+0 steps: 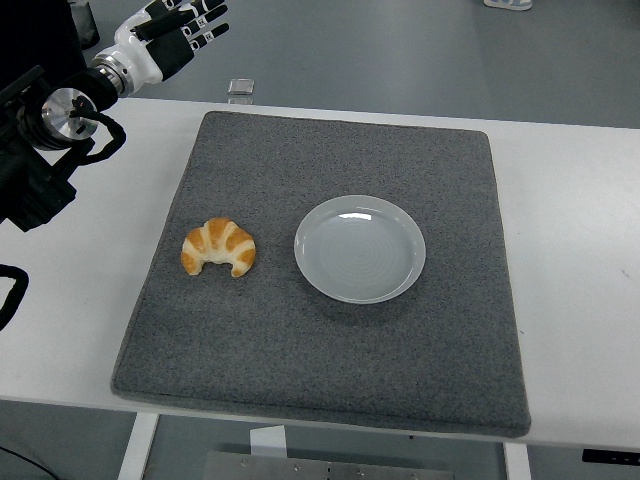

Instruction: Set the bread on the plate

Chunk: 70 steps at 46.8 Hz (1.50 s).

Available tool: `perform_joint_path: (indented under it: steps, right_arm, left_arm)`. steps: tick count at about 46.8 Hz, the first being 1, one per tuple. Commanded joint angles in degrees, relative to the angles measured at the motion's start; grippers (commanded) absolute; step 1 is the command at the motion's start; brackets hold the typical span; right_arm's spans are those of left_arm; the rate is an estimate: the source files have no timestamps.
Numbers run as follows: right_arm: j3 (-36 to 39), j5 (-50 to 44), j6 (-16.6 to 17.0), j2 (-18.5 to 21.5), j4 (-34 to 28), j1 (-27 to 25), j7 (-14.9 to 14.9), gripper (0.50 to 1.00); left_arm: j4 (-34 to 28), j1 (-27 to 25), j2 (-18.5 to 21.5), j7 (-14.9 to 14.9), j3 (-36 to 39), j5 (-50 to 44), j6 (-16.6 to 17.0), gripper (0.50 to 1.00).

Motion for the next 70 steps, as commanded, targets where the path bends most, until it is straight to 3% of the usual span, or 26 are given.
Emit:
perform_joint_path:
  steps: [1,21,26,36,48,56,70]
  right_arm:
    - [0.0,0.0,0.0,0.0,0.0,0.0,0.0,0.952]
    - [0.0,0.0,0.0,0.0,0.0,0.0,0.0,0.952]
    - [0.0,0.0,0.0,0.0,0.0,0.0,0.0,0.952]
    - [0.0,0.0,0.0,0.0,0.0,0.0,0.0,0.952]
    - [0.0,0.0,0.0,0.0,0.0,0.0,0.0,0.952]
    - [-0.1,0.0,0.0,0.0,0.0,0.0,0.0,0.952]
    - [0.0,0.0,0.0,0.0,0.0,0.0,0.0,0.952]
  left_arm:
    - [-0.1,0.2,-0.1,0.0,0.0,0.0,0.0,0.996]
    - [-4.7,0.9,3.3,-0.3,0.3,0.6,-0.3,0.996]
    - [-8.3,0.9,6.4,-0.7,1.7,2.5,-1.7,0.996]
    - [-16.5,0.9,14.3,-1.6,5.3,18.3,-10.1,0.996]
    - [-22.7,0.9,21.7,-1.8,5.4,34.8,-14.8,0.996]
    - [-29.7,1.4,27.2,-1.8,5.9,39.4,-15.5,0.996]
    - [-37.0,5.1,30.3,-1.8,6.1,40.0,-15.8,0.996]
